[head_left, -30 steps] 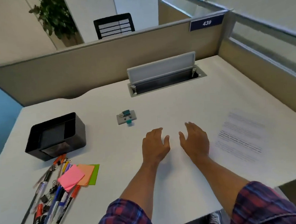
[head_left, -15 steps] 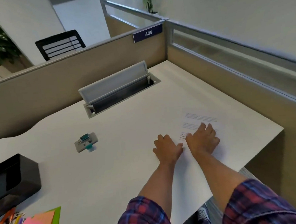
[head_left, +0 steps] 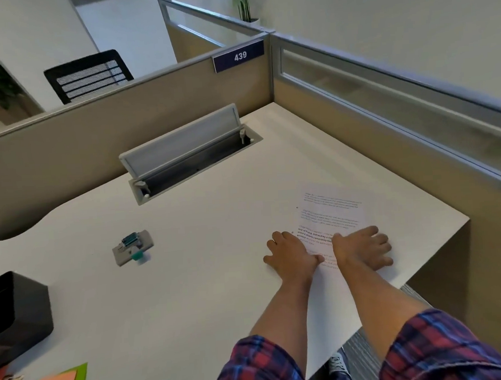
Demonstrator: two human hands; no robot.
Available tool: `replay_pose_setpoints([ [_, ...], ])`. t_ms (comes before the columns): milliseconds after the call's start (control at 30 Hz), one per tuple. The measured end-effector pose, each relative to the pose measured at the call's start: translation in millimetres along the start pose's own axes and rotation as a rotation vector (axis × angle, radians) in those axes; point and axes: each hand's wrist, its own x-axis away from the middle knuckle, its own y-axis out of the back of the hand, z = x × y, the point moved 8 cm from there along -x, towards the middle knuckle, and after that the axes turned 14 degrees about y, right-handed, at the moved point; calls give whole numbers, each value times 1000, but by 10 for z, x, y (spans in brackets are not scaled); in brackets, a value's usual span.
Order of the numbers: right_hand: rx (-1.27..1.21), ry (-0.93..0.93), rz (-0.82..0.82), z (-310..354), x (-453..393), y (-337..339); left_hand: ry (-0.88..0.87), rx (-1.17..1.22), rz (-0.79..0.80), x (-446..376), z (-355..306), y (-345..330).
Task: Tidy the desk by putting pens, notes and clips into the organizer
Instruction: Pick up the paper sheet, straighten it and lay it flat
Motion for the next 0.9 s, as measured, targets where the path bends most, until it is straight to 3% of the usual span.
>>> replay_pose_setpoints([
  [233, -4, 35, 39, 16, -101, 13, 73, 73, 180, -117, 45, -39],
  [433, -97, 32, 117, 49, -144, -34, 17, 142, 186, -183, 57, 18],
  [700, -621, 214, 186, 306, -42, -108, -100, 441, 330, -206, 289, 184],
  [900, -882, 426, 312, 752, 89, -123, -18, 587, 399, -396, 886, 318],
])
